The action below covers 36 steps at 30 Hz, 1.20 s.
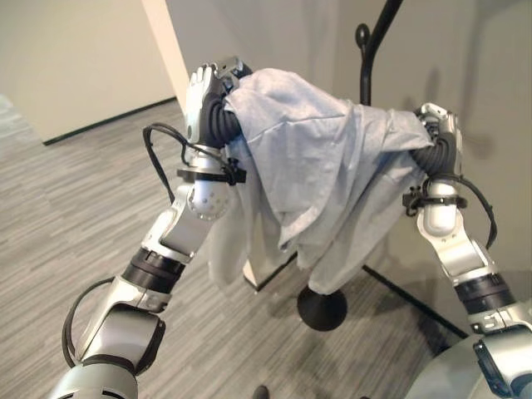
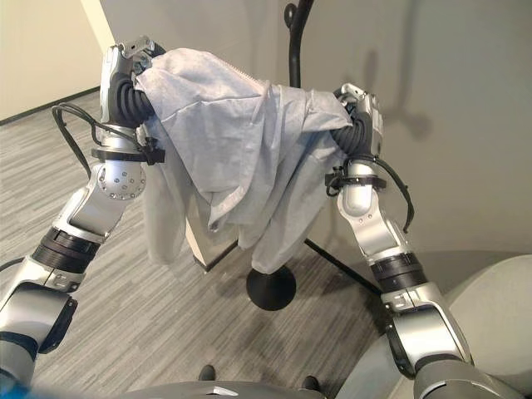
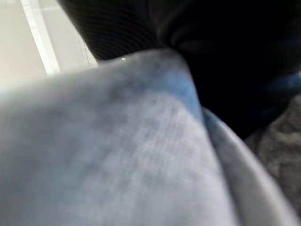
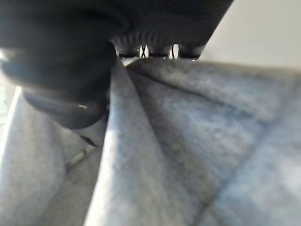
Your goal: Hang the clothes on the sofa on the clothes rack.
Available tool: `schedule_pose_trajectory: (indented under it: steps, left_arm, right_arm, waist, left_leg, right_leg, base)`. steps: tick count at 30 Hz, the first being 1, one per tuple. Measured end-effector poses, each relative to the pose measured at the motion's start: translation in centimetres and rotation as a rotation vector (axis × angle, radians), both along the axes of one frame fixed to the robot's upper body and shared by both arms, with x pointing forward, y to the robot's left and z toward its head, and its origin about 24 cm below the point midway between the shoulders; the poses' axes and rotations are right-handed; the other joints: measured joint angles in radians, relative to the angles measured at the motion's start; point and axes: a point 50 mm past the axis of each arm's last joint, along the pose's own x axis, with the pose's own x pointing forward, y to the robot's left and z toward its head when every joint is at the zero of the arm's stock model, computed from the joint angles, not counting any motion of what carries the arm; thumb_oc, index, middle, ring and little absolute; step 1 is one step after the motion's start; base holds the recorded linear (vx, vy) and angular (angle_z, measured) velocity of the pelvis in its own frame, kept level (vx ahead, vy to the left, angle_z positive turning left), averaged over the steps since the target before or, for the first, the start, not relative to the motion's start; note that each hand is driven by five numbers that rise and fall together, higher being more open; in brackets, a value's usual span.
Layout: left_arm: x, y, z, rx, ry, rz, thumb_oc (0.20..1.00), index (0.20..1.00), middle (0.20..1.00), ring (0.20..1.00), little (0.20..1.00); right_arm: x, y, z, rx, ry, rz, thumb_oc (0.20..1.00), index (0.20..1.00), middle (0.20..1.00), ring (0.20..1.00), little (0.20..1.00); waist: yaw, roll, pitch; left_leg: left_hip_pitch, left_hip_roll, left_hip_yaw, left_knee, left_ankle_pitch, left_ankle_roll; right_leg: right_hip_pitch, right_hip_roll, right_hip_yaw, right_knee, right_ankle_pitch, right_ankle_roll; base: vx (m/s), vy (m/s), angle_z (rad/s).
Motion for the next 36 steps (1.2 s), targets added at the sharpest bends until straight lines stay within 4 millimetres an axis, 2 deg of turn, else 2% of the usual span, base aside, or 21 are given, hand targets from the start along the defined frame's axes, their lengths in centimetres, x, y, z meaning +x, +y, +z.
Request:
schedule_pose_trajectory:
  steps: [8, 11, 18, 30, 36]
  left_arm:
    - [0.1, -0.4, -0.6, 0.003, 0.031, -0.019, 0.2, 0.2, 0.2, 0.2, 0.2]
    - [0.1, -0.7, -1.1, -0.002, 0.051, -0.029, 0.2, 0.2, 0.2, 0.2, 0.2]
    - [0.1, -1.4, -1.5, 0.008, 0.068, -0.043, 0.2, 0.2, 0.2, 0.2, 0.2]
    - [0.3, -1.5, -1.8, 0.022, 0.086, -0.047, 0.2, 0.2, 0.2, 0.2, 0.2]
    - [0.3, -1.2, -1.7, 0.027, 0.084, -0.04, 0.2, 0.2, 0.2, 0.2, 0.2]
  right_arm:
    - [-0.1, -0.4, -0.3, -0.013, 0.014, -0.013, 0.2, 0.2, 0.2, 0.2, 0.2]
    - [-0.1, -0.6, -0.6, -0.013, 0.028, -0.02, 0.2, 0.2, 0.2, 0.2, 0.2]
    - [-0.4, -0.9, -1.4, -0.018, 0.05, -0.032, 0.2, 0.2, 0.2, 0.2, 0.2]
    - [-0.5, -1.0, -1.6, -0.018, 0.057, -0.034, 0.2, 0.2, 0.2, 0.2, 0.2]
    - [-0.8, -0.8, -0.4, -0.034, 0.009, -0.018, 0.2, 0.2, 0.2, 0.2, 0.2]
  waist:
    - [-0.032, 0.008, -0.018]
    - [-0.058, 0.006, -0.019]
    - [-0.081, 0.0, -0.023]
    - [-0.081, -0.016, -0.034]
    - [-0.075, -0.034, -0.046]
  left_leg:
    - [0.019, 0.006, 0.047, -0.006, -0.008, 0.0]
    - [0.033, 0.008, 0.064, -0.006, -0.013, 0.001]
    - [0.047, 0.014, 0.098, -0.006, -0.023, -0.002]
    - [0.051, 0.018, 0.116, -0.007, -0.028, 0.0]
    - [0.053, 0.019, 0.114, -0.007, -0.028, 0.0]
  right_leg:
    - [-0.015, 0.003, 0.05, -0.002, 0.008, 0.003]
    - [-0.016, 0.005, 0.072, -0.002, 0.01, 0.002]
    - [-0.026, 0.011, 0.107, -0.002, 0.013, 0.001]
    - [-0.033, 0.015, 0.126, -0.002, 0.016, 0.0]
    - [-0.029, 0.015, 0.123, -0.002, 0.016, 0.0]
  base:
    - [0.02, 0.015, -0.19]
    - [0.03, 0.011, -0.21]
    - [0.02, 0.008, -0.15]
    - [0.01, 0.004, -0.04]
    - [0.0, 0.0, 0.0]
